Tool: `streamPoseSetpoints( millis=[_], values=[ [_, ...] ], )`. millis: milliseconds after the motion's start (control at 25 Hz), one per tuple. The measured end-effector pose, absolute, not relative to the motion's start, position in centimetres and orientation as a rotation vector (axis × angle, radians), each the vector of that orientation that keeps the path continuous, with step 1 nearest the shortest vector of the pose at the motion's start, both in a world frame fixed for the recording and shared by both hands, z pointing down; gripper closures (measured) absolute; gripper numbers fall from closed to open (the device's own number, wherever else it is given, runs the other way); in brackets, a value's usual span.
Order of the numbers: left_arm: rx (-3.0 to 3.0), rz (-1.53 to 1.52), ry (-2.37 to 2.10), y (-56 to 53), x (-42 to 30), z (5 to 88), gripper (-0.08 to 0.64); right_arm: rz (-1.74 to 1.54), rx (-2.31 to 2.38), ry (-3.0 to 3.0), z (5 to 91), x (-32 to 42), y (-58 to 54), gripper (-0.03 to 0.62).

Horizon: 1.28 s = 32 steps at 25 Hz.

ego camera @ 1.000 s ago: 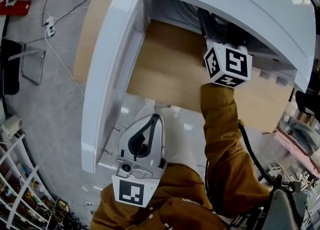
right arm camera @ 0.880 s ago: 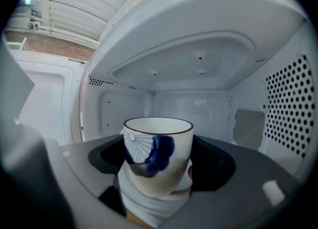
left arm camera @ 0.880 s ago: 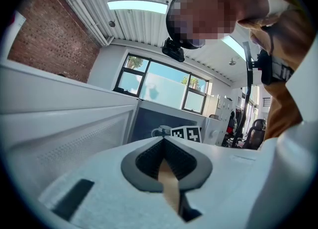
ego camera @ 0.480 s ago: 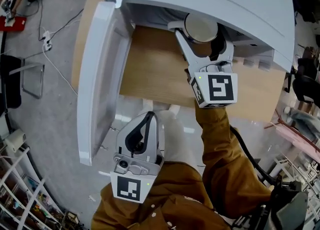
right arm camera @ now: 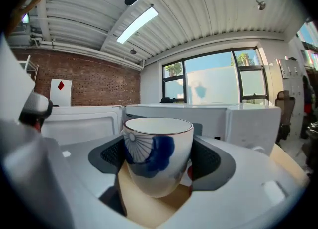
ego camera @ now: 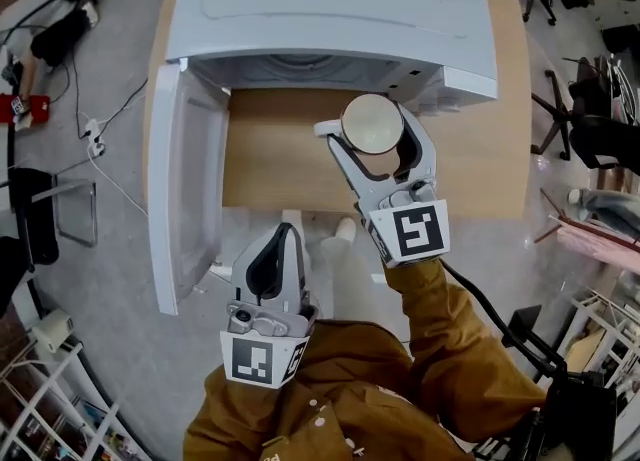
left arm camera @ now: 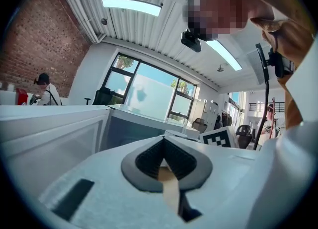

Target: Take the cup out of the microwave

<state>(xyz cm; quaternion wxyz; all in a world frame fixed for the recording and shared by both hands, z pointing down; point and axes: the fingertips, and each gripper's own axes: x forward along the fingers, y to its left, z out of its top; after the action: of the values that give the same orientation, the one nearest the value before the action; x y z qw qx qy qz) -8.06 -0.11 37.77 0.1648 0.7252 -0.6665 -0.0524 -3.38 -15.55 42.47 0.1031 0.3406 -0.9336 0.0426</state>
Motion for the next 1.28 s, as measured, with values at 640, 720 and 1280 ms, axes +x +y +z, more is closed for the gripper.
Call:
streamPoseSetpoints(
  millis=[640,720,1280],
  values=[
    [2.199,-0.217,-1.677,-0.6,-1.5,31.7,0.557,0.160,1.230,-2.737,30.9,7.4,-10.1,0.198],
    [2.196,-0.241,-1.685,-1.0,-1.5,31.0,0.557,0.206,1.262,-2.740,30.2,8.4,-9.1,0.198],
    [2.281,-0.304,-1.698,-3.0,-1.1,27.5,0.557,0.194,1.333,-2.724,28.3,11.5,-5.3,0.198]
  ],
)
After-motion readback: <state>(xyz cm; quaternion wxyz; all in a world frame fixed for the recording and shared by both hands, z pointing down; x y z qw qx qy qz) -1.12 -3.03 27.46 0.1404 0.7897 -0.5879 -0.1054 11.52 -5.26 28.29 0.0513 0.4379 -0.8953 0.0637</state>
